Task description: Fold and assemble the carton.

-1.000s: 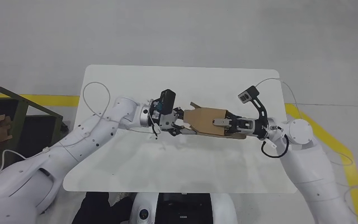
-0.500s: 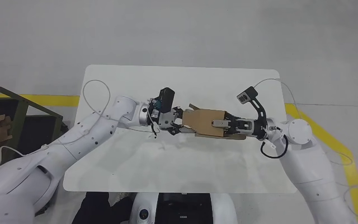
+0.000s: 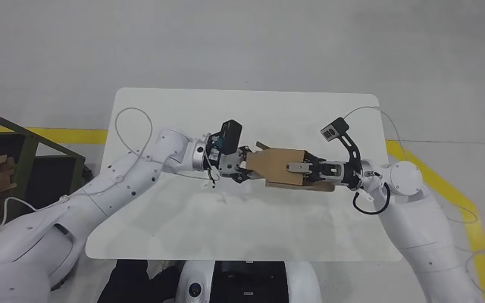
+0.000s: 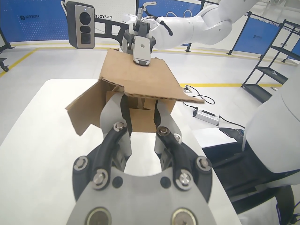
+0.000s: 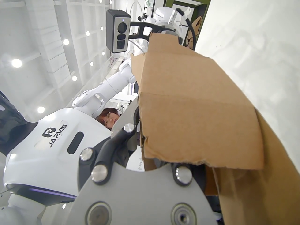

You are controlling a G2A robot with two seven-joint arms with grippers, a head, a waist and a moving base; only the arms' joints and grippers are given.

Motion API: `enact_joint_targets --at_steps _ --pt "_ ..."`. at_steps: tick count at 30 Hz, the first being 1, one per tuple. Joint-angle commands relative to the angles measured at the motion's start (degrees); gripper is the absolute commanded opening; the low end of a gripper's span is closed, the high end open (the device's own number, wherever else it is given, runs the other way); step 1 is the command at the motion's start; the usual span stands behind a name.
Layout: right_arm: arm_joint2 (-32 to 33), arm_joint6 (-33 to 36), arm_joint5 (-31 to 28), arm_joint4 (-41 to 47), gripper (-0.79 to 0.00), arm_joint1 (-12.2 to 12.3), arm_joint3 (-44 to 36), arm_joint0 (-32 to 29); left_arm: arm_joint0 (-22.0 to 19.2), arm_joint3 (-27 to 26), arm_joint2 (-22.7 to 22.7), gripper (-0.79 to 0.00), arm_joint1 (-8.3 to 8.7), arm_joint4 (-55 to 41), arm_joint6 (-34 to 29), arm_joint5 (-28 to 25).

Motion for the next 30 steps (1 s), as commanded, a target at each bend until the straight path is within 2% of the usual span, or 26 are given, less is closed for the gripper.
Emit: enact_joint_targets --at_steps 1,15,19,25,30 --pt "0.01 0.00 -0.02 0.02 -0.785 0.01 -0.01 -0.02 0.29 -0.25 -0.34 -0.523 -0.17 0.38 -0.56 0.00" --pt "0.23 -0.16 -0.02 0.35 -0.785 0.12 -0.02 -0.17 2.45 -0.83 -3.68 -0.529 -0.77 1.14 -2.34 0.00" --pt "0.48 -0.25 0.02 0.52 -0.785 0.17 0.13 -0.17 3.96 -0.22 -5.94 -0.542 -0.43 1.14 -1.20 0.13" --pt "0.73 -0.27 0.02 0.71 -0.785 0.24 0.36 -0.14 6.59 -0.07 -9.82 -0.606 0.36 0.72 0.18 0.40" --pt "1.03 -0.35 -0.17 0.95 -0.785 0.29 0.53 -0.15 8.86 0.47 -13.33 -0.591 1.13 0.76 0.75 1.05"
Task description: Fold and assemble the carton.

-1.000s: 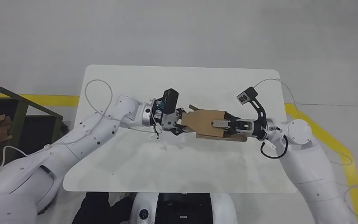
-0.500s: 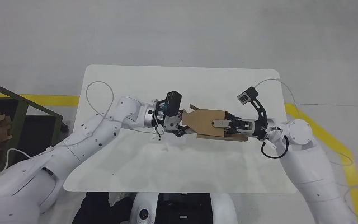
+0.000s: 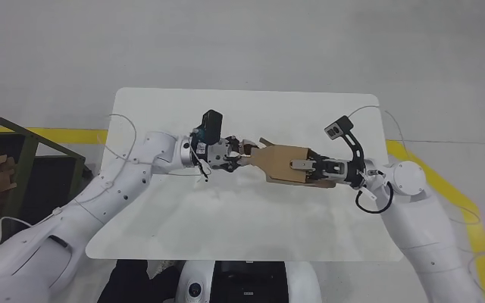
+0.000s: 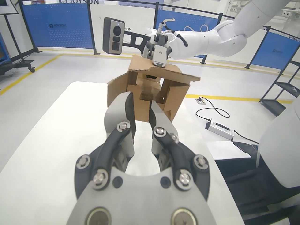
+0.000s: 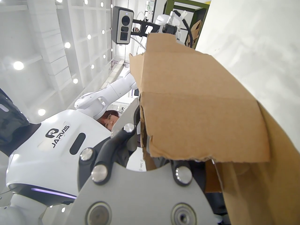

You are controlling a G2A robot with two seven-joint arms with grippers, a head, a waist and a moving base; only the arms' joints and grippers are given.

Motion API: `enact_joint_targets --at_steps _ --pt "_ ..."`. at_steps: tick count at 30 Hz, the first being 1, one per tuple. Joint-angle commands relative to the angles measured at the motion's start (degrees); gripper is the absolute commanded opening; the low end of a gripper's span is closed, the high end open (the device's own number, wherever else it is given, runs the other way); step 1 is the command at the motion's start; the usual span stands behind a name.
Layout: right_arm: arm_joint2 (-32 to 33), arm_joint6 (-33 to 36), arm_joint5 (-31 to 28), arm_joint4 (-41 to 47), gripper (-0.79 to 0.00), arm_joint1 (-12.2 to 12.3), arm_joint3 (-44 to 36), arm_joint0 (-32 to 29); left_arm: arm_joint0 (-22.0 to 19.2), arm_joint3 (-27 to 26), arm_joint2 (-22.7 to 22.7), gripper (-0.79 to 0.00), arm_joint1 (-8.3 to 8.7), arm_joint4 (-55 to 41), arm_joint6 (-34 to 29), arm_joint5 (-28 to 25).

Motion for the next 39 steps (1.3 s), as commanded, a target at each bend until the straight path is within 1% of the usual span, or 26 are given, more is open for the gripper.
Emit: enact_joint_targets --at_steps 1,6,8,11,18,24,28,29,30,31,32,33,37,39 --pt "0.16 0.06 -0.11 0.11 -0.785 0.03 0.02 -0.05 0.94 0.84 -1.52 -0.585 0.32 -0.29 0.20 0.45" --pt "0.13 0.33 -0.07 -0.03 -0.785 0.08 -0.30 -0.18 2.18 2.87 -4.48 -0.594 0.66 -2.81 -0.42 0.70" --pt "-0.13 0.41 0.00 -0.33 -0.785 0.07 -0.67 -0.22 2.22 3.20 -5.31 -0.613 0.57 -4.21 -0.96 0.75" --pt "-0.73 0.56 0.08 -0.96 -0.785 0.04 -1.24 -0.21 2.05 3.22 -5.95 -0.603 0.28 -5.77 -2.47 0.74" --pt "-2.16 0.57 0.42 -1.87 -0.785 -0.11 -1.72 0.16 1.24 2.63 -5.61 -0.557 -1.07 -7.78 -6.45 1.68" --pt "-2.85 0.71 0.41 -2.11 -0.785 -0.19 -1.73 0.44 0.54 3.15 -4.85 -0.551 -2.32 -9.13 -9.55 1.55" --pt "-2.81 0.54 0.35 -1.75 -0.785 -0.19 -1.54 0.55 0.28 3.21 -4.38 -0.489 -3.03 -9.10 -11.44 1.09" --pt "-2.68 0.49 0.27 -1.72 -0.785 -0.17 -1.44 0.54 0.30 3.26 -4.32 -0.489 -3.16 -9.04 -11.76 0.71" --pt "-2.53 0.42 0.24 -1.62 -0.785 -0.14 -1.33 0.51 0.32 3.27 -4.32 -0.529 -3.27 -8.96 -12.04 0.32" --pt "-2.36 0.36 0.22 -1.46 -0.785 -0.12 -1.22 0.47 0.41 3.18 -4.34 -0.603 -3.36 -8.89 -12.22 -0.21" --pt "-2.16 0.26 0.21 -1.40 -0.785 -0.09 -1.09 0.45 0.54 3.07 -4.44 -0.656 -3.42 -8.91 -12.30 -0.85" --pt "-1.99 0.19 0.20 -1.25 -0.785 -0.06 -0.99 0.41 0.71 2.73 -4.59 -0.696 -3.45 -8.75 -12.34 -0.97" --pt "-1.49 -0.02 0.10 -0.94 -0.785 0.02 -0.81 0.29 1.91 0.53 -5.23 -0.699 -3.17 -7.18 -12.42 -0.97" --pt "-1.43 0.01 0.12 -0.92 -0.785 0.04 -0.86 0.23 2.52 -0.59 -5.43 -0.686 -2.95 -6.52 -12.66 -0.97"
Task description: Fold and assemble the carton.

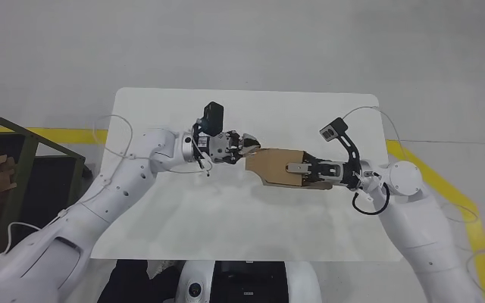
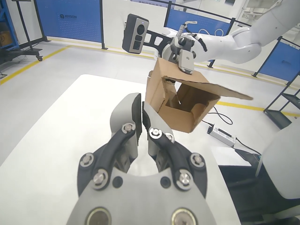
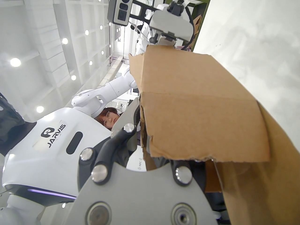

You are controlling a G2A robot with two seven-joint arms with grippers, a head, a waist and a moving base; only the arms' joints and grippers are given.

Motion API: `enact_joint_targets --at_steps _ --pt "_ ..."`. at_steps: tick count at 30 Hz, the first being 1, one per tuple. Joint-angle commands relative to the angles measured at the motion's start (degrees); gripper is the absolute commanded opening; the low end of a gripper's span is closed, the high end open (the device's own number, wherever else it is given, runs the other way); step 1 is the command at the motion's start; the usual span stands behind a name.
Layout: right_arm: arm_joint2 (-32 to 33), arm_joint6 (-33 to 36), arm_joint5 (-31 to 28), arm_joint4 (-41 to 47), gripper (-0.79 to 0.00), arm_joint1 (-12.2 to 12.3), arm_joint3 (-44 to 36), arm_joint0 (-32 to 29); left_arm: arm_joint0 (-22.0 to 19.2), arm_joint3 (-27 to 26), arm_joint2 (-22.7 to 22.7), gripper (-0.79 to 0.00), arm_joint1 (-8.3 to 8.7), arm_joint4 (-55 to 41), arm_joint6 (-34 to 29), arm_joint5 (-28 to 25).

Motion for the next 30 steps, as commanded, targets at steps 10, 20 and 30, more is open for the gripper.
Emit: enact_joint_targets --at_steps 10,20,30 --pt "0.04 -0.08 -0.17 -0.01 -0.785 0.06 -0.46 -0.25 0.74 -3.21 0.73 -0.671 0.29 0.61 -1.41 0.00" --pt "-0.06 0.07 -0.09 0.09 -0.785 0.09 -0.57 -0.23 -0.14 -3.67 1.85 -0.662 -0.20 0.59 -2.46 0.00" --pt "1.22 -0.67 -0.39 1.16 -0.785 0.25 0.40 -0.43 1.35 -2.92 -0.66 -0.650 0.38 0.79 -0.15 0.00"
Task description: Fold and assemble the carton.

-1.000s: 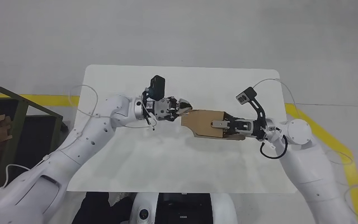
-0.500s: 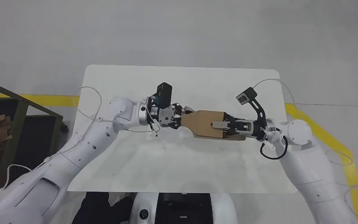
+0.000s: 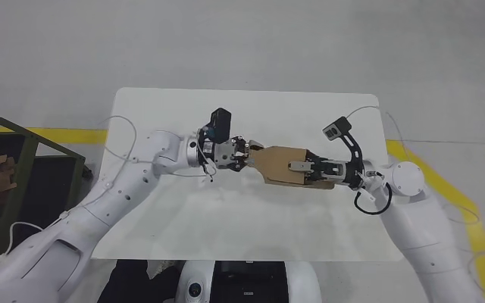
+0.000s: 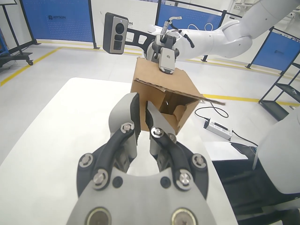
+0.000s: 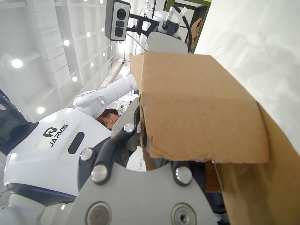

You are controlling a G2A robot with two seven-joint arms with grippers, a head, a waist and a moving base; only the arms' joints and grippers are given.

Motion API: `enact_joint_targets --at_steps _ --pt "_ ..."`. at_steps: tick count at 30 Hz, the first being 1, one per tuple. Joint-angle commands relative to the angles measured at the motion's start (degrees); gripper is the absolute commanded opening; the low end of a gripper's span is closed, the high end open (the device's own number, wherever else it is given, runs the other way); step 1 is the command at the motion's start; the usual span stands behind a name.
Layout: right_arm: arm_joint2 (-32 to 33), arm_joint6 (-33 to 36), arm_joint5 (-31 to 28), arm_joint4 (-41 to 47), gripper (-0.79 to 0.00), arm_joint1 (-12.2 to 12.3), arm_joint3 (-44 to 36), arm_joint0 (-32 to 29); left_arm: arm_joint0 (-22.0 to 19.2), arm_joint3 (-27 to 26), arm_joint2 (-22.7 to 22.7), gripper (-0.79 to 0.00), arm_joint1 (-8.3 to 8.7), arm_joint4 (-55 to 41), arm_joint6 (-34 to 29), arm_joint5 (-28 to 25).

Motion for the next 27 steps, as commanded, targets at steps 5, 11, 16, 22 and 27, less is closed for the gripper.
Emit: enact_joint_targets --at_steps 5,11,16,22,27 --pt "0.93 -0.23 -0.29 0.61 -0.785 0.12 0.46 -0.21 3.13 -2.18 -2.48 -0.650 1.37 1.08 1.29 0.00" --pt "1.13 -0.84 -0.26 0.18 -0.785 0.17 0.27 -0.48 4.78 -5.67 -2.28 -0.637 2.21 1.61 0.37 0.00" --pt "0.70 -0.88 -0.18 -0.35 -0.785 0.14 -0.35 -0.59 3.74 -5.87 -0.91 -0.640 2.04 0.80 -0.89 0.00" --pt "0.22 -1.06 -0.07 -0.99 -0.785 0.10 -0.77 -0.53 1.41 -4.30 1.31 -0.650 1.06 -1.01 -2.17 0.00" --pt "0.54 -1.15 -0.11 -0.64 -0.785 0.14 -0.35 -0.45 0.78 -3.24 1.99 -0.634 0.82 -2.07 -2.00 0.00"
